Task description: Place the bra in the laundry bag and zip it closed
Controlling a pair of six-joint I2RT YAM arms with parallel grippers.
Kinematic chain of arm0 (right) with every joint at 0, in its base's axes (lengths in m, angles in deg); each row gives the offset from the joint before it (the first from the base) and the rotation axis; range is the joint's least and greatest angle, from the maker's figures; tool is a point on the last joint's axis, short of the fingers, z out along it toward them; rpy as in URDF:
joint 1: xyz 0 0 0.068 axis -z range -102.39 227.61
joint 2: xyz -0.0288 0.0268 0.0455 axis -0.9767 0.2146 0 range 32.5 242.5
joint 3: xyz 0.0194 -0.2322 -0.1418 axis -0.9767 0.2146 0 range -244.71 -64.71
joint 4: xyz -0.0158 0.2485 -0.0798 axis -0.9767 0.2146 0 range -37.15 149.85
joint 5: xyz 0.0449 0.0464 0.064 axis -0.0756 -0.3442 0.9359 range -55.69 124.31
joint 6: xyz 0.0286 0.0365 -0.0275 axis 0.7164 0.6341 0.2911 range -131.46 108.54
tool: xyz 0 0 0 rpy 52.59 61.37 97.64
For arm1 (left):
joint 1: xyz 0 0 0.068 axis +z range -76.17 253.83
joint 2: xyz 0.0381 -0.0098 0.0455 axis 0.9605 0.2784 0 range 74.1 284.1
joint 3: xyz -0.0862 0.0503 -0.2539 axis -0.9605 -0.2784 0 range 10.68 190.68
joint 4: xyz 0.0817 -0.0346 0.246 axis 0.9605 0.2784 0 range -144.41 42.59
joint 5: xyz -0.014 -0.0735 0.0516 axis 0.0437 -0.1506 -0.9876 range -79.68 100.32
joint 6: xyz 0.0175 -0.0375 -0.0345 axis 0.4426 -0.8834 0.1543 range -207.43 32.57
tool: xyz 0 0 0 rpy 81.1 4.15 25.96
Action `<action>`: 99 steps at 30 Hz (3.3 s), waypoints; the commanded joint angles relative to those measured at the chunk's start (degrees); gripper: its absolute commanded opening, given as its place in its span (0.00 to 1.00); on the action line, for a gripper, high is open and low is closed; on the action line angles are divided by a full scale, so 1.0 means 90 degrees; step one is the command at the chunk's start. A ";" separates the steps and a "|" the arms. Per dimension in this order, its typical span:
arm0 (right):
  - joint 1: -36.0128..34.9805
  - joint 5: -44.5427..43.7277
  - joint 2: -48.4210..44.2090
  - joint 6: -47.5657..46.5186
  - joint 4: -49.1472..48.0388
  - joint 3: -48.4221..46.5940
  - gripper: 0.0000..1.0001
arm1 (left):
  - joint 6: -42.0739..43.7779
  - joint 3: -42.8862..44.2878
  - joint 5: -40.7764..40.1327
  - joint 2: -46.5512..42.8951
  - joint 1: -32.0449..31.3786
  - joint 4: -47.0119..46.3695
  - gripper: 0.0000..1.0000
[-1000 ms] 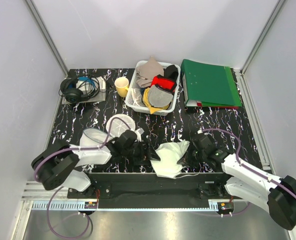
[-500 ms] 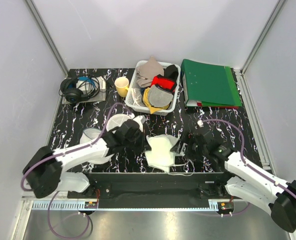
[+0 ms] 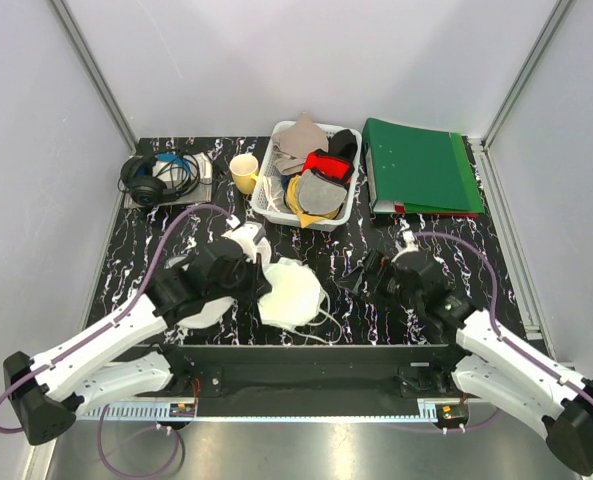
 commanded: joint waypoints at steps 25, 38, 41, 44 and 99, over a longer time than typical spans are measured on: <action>0.0026 -0.0728 -0.0857 -0.1499 0.0421 -0.0560 1.00 | -0.0527 0.0074 0.2110 0.1253 0.0119 -0.1831 0.00; -0.0043 0.2067 0.0971 -0.2594 -0.1827 -0.0560 1.00 | -0.0116 0.0170 0.2286 0.0686 0.0256 -0.1411 0.00; -0.0052 0.2281 0.1059 -0.2701 -0.1817 -0.0473 1.00 | -0.0048 0.0229 0.2403 0.0628 0.0266 -0.1411 0.00; -0.0072 0.2573 0.1001 -0.2731 -0.2178 -0.0268 1.00 | 0.0021 0.0336 0.2481 0.0550 0.0295 -0.1402 0.00; -0.0287 0.3376 -0.0220 -0.0477 -0.4472 0.0611 0.96 | -0.1248 0.0395 0.3146 0.0198 0.0481 -0.2573 0.00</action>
